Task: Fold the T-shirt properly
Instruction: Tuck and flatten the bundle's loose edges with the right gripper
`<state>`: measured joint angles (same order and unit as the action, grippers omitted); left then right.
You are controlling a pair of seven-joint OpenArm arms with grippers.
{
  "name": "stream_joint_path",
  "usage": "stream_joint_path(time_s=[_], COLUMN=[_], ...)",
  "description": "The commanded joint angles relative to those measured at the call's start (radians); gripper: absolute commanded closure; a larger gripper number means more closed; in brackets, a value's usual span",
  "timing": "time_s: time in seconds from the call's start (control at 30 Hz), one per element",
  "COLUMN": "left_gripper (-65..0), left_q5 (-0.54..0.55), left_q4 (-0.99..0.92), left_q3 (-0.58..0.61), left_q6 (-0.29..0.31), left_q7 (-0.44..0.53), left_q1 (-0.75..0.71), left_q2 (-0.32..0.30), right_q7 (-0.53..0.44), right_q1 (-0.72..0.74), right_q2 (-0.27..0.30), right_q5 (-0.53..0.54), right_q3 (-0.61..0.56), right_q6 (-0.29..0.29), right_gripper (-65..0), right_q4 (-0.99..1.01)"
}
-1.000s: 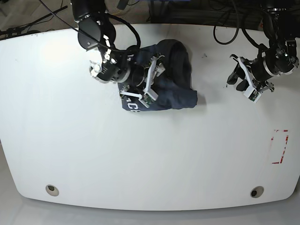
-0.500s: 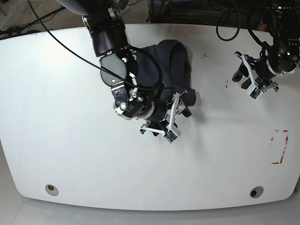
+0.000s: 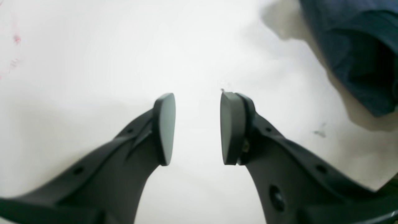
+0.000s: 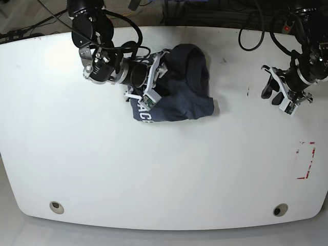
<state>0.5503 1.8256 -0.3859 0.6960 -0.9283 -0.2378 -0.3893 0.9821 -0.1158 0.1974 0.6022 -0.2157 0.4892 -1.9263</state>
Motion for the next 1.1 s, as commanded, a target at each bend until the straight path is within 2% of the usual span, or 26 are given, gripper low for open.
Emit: stream_joint_path(time_s=[0.0,0.1,0.23,0.37,0.47,0.53,0.7,0.9,1.07], left_gripper=[-22.4,-22.4,-22.4,-22.5,-22.5,-22.5,-22.5,-22.5,-22.5], left_q5=[0.012,0.011,0.011,0.011,0.011,0.011,0.011,0.011,0.011], left_q4=[0.012,0.012,0.01,0.003,-0.02,-0.027,-0.027,-0.028,-0.027], left_q3=[0.018,0.025,0.025,0.026,0.026,0.034,0.064,0.064,0.066], left_q6=[0.002,0.002,0.002,0.002,0.002,0.002,0.002,0.002,0.002], left_q7=[0.021,0.021,0.021,0.021,0.021,0.021,0.021,0.021,0.021], left_q1=[0.038,0.042,0.042,0.042,0.042,0.042,0.042,0.041,0.041], left_q2=[-0.01,-0.009,0.013,0.02,0.023,0.023,0.023,0.023,0.019], right_q7=[-0.039,-0.036,-0.035,-0.035,-0.036,-0.036,-0.025,-0.032,-0.033], right_q1=[-0.055,-0.112,-0.161,-0.172,-0.166,-0.15,-0.088,0.041,0.144], right_q2=[0.038,0.049,0.075,0.112,0.115,0.11,0.047,0.003,-0.08], right_q5=[0.063,0.078,0.051,0.017,-0.02,-0.046,-0.081,-0.078,-0.087], right_q3=[0.006,0.006,-0.008,-0.115,-0.201,-0.216,-0.239,-0.324,-0.319], right_q6=[0.064,0.099,0.102,0.096,0.095,0.095,0.101,0.095,0.095], right_gripper=[-34.6,-34.6,-34.6,-34.6,-34.6,-34.6,-34.6,-34.6,-34.4], right_q4=[-0.055,-0.058,-0.057,-0.055,-0.038,-0.032,0.058,0.17,0.247])
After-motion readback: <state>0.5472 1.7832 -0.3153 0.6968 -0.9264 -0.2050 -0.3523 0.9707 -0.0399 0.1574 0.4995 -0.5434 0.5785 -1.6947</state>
